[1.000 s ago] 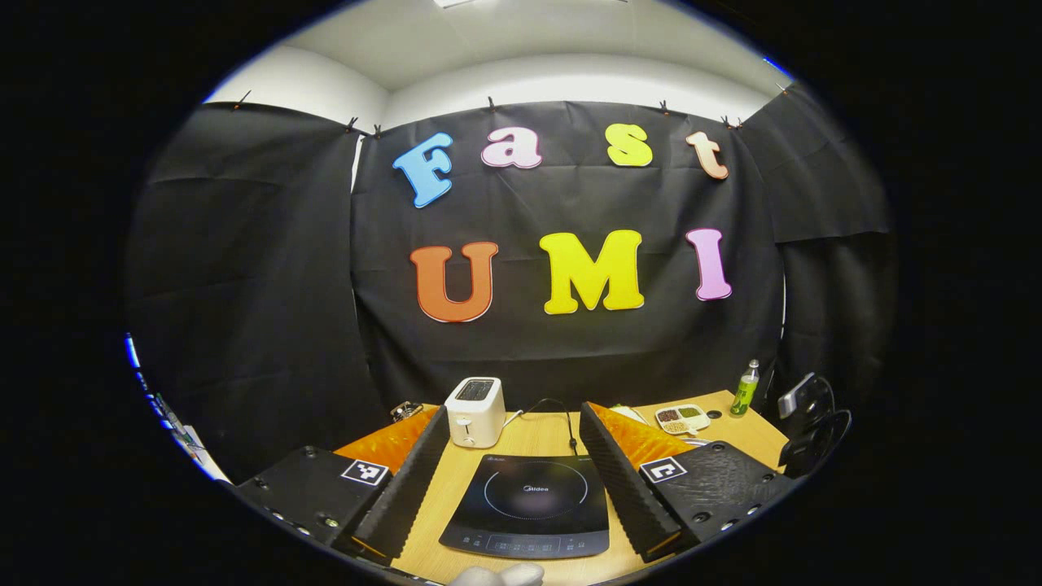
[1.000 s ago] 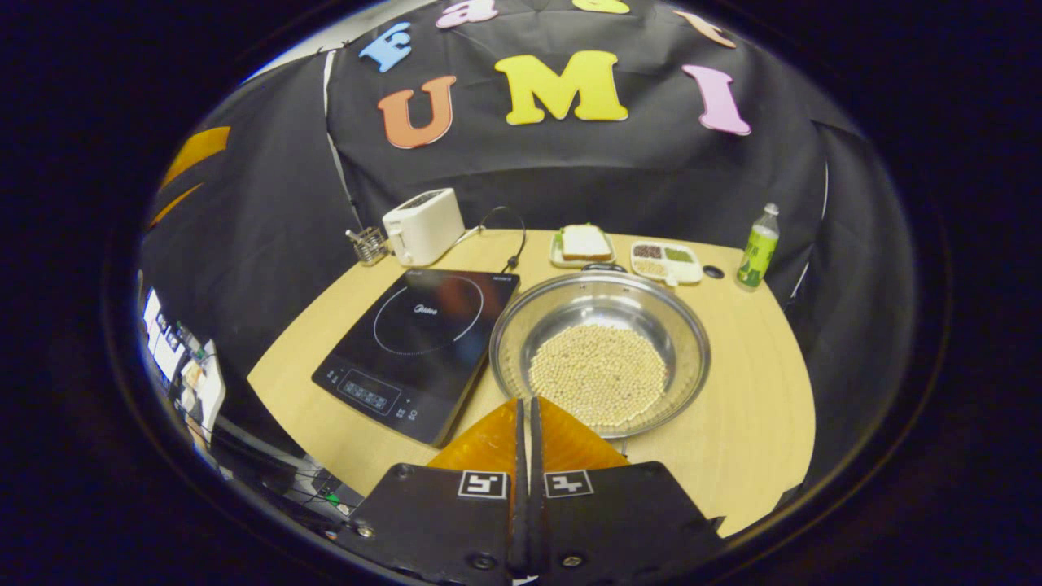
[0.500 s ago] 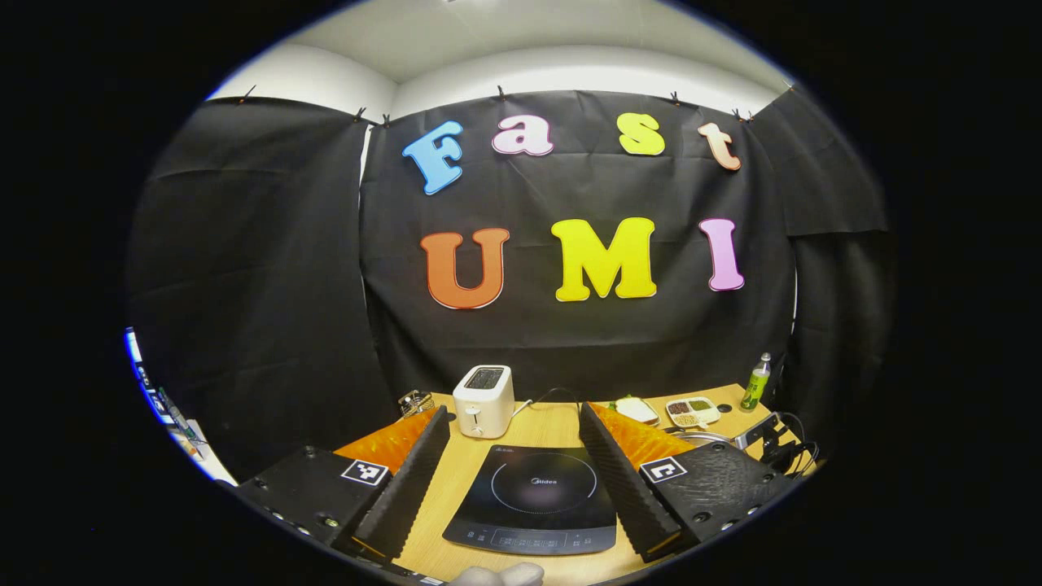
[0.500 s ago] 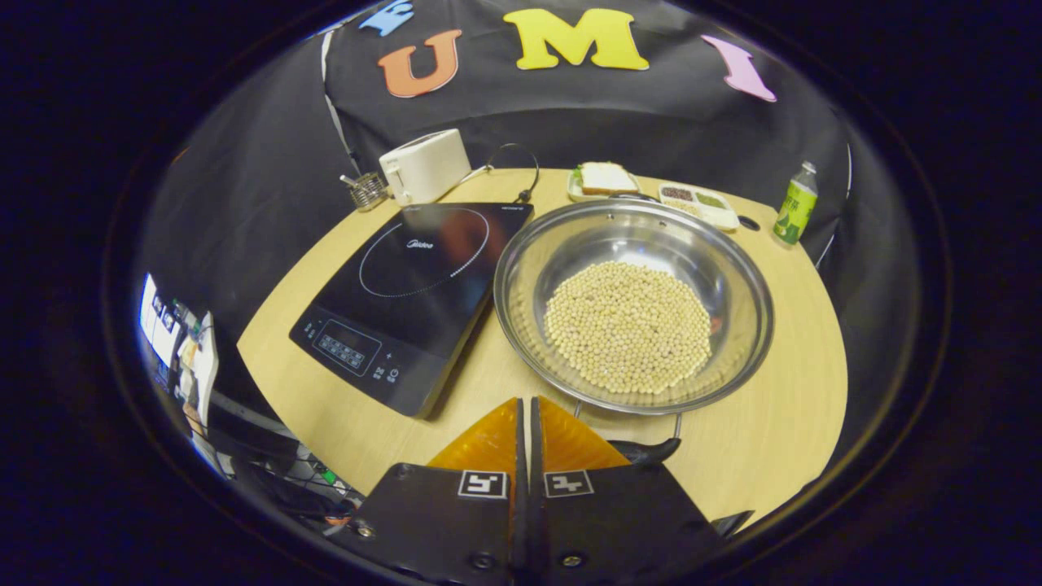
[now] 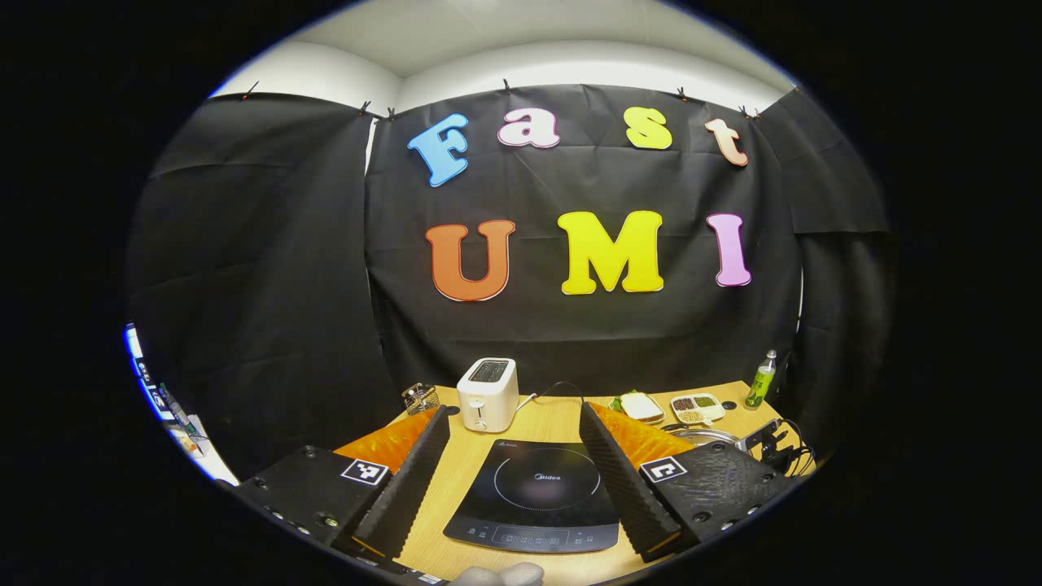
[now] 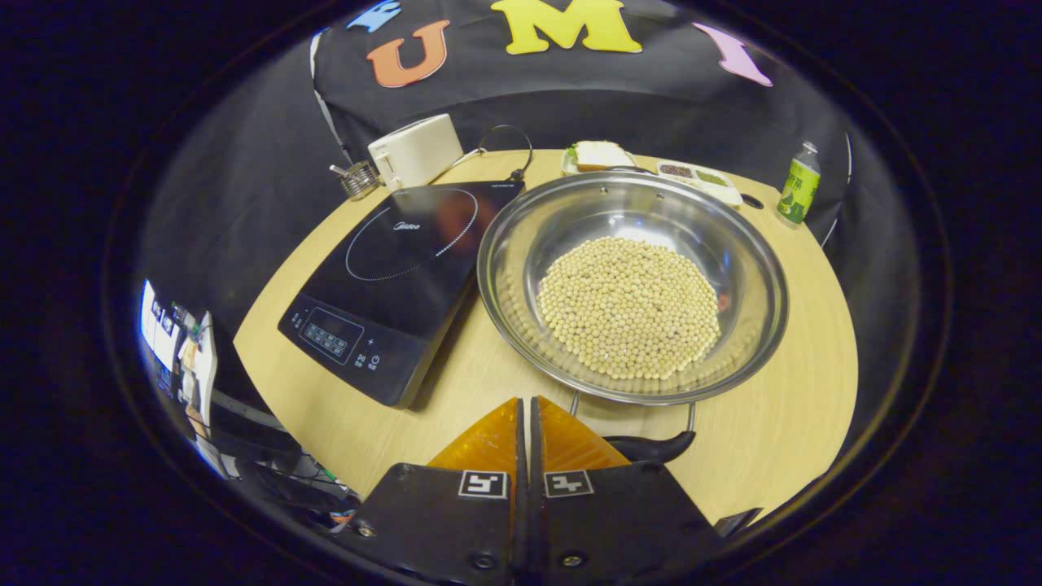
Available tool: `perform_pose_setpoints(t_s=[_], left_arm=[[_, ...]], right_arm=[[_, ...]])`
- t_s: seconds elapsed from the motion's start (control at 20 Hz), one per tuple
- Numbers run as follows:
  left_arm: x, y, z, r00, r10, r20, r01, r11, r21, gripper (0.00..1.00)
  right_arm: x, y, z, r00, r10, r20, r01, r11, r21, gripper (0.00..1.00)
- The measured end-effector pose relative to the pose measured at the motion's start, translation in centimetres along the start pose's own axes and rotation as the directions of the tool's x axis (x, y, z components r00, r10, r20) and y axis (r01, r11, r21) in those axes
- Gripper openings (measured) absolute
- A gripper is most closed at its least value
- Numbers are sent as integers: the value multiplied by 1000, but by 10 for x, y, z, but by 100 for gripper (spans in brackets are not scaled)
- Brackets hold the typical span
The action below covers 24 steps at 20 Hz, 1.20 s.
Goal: First push the handle of the pot to place it horizontally, then grasp the pot with both hands and set it on the induction cooktop.
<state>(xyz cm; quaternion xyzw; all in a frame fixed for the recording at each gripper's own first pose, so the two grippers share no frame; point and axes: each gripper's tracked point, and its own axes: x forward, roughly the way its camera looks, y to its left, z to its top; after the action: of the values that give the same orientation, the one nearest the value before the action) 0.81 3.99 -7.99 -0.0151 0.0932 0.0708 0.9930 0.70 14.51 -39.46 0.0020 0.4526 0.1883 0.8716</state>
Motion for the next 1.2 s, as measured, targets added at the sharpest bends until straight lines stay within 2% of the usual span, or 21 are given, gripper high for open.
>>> perform_pose_setpoints(t_s=[0.1, 0.2, 0.3, 0.4, 0.45, 0.5, 0.65, 0.75, 0.85, 0.9, 0.95, 1.2], left_arm=[[-1, -2, 0, 1000, -3, 0, 3, 1000, 1, 96], [-1, -5, -1, 1000, -11, -2, 11, 1000, 3, 97], [0, -8, -5, 1000, -16, -9, 16, 1000, 4, 96], [0, -11, -4, 1000, -21, -11, 22, 1000, 2, 96], [0, -15, -3, 1000, -26, -9, 26, 1000, 1, 97], [1, -17, -3, 1000, -29, -7, 29, 1000, 1, 97], [2, -24, -4, 999, -39, -11, 39, 999, 3, 96], [3, -30, -5, 999, -46, -12, 46, 999, 0, 97], [3, -34, -3, 999, -52, -12, 52, 999, -5, 97], [4, -36, -2, 998, -54, -10, 54, 999, -7, 97], [5, -38, -1, 998, -56, -11, 56, 998, -7, 97], [9, -44, 2, 998, -59, -5, 59, 998, -10, 96]], right_arm=[[-2, -6, -3, 1000, -3, -5, 3, 1000, 20, 4], [-5, -14, -5, 1000, -8, -7, 8, 999, 37, 0], [-8, -24, -9, 1000, -23, -11, 23, 999, 49, 4], [-11, -35, -11, 999, -37, -12, 38, 998, 55, 0], [-13, -42, -11, 999, -47, -11, 48, 997, 58, 4], [-15, -49, -14, 998, -56, -10, 56, 996, 63, 0], [-19, -67, -15, 997, -77, -12, 77, 993, 85, 0], [-22, -77, -17, 996, -92, -14, 93, 992, 88, 4], [-25, -87, -18, 994, -104, -14, 105, 990, 89, 4], [-25, -91, -19, 994, -110, -15, 111, 990, 92, 0], [-26, -94, -19, 994, -112, -16, 113, 989, 94, 4], [-31, -109, -22, 991, -129, -16, 130, 987, 92, 4]])
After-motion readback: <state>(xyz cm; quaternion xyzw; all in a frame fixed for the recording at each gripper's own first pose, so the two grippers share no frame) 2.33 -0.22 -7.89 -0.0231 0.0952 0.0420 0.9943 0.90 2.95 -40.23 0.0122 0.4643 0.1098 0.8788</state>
